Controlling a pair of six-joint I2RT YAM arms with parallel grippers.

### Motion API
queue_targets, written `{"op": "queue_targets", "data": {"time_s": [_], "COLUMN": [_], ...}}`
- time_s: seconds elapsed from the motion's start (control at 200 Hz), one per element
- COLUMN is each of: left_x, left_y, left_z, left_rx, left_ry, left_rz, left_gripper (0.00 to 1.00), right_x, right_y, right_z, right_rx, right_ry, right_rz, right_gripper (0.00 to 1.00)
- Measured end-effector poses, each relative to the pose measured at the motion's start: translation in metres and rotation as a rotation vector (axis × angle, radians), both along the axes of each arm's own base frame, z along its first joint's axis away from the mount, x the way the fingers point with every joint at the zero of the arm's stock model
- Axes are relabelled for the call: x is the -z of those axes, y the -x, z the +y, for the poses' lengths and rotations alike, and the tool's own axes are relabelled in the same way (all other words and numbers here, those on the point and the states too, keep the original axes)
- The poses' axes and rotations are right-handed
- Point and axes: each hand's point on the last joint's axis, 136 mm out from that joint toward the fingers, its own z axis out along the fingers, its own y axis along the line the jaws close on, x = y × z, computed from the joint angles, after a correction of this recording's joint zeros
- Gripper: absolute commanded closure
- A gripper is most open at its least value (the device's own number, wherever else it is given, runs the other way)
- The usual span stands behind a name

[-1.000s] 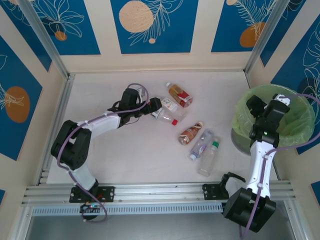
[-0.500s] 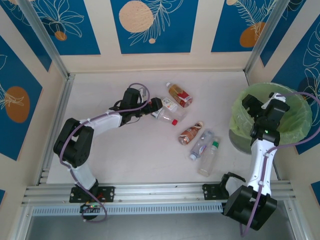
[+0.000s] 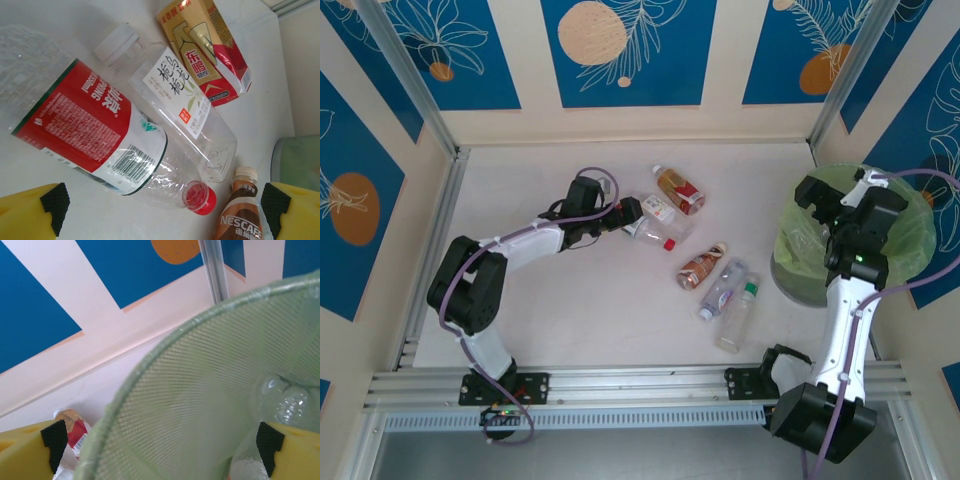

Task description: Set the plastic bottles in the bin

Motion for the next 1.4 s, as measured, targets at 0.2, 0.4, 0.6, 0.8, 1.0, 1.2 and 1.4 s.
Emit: {"op": "queue_targets", "data": {"time_s": [0.2,0.4,0.6,0.8,1.0,1.2,1.4], "left_x": [0.012,0.012,0.016,0.019,0.02,0.018,0.017], "left_y": [0.001,0.0,0.001,0.002,0.002,0.001,0.001], "left_z": [0.013,0.025,0.031,0.036,0.037,0.034,0.034], "left_rx": [-0.053,-0.154,-0.227,-0.26,-0.261,-0.249,-0.238], "left_ry": [-0.061,-0.095,-0.091,-0.101,-0.104,-0.091,-0.097], "left_rz": [0.039,0.121,0.171,0.191,0.193,0.186,0.177], "left_gripper": [0.0,0.0,0.01,0.0,0.0,0.0,0.0], "right_x": [-0.015,-0.03,-0.049,-0.058,-0.059,-0.062,-0.043], "right_y": [0.005,0.012,0.021,0.022,0.022,0.03,0.038], "right_z": [0.006,0.016,0.036,0.063,0.112,0.176,0.226], "right_rx": [0.027,0.034,-0.017,-0.121,-0.315,-0.609,-0.775], "right_ry": [-0.004,-0.016,-0.013,-0.014,-0.023,-0.03,-0.024], "right_rz": [0.002,-0.012,-0.062,-0.086,-0.092,-0.09,0.006], "right_gripper": [0.0,0.0,0.01,0.0,0.0,0.0,0.0]}}
